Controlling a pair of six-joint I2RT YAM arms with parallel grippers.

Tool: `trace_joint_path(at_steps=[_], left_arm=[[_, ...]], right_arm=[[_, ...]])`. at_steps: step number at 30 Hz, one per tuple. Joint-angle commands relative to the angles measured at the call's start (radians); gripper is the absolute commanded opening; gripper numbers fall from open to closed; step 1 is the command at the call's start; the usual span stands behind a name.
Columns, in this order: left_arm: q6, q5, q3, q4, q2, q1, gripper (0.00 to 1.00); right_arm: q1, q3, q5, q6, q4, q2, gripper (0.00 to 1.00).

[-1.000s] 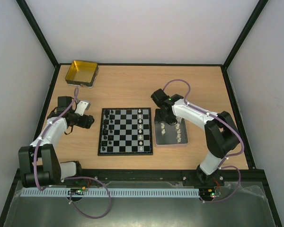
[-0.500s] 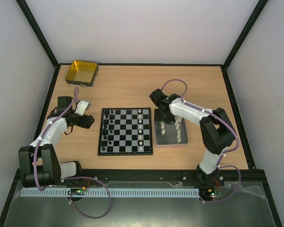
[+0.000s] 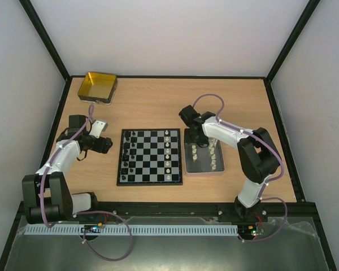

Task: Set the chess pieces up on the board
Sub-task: Pick up the chess piece from the storage box.

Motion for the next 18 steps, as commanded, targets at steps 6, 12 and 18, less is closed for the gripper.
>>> trace_joint_path(at_steps=[6,12,18], left_arm=[[0.010,0.006,0.005,-0.011,0.000,-0.005,0.82],[0.009,0.005,0.005,-0.009,0.001,-0.004,0.82],[0.009,0.005,0.004,-0.008,0.001,-0.005,0.81]], right_arm=[[-0.023,-0.027,0.025,0.007,0.022,0.009,0.26],[-0.024,-0.051,0.017,0.008,0.040,0.014,0.26],[-0.024,-0.054,0.002,0.009,0.049,0.023,0.22]])
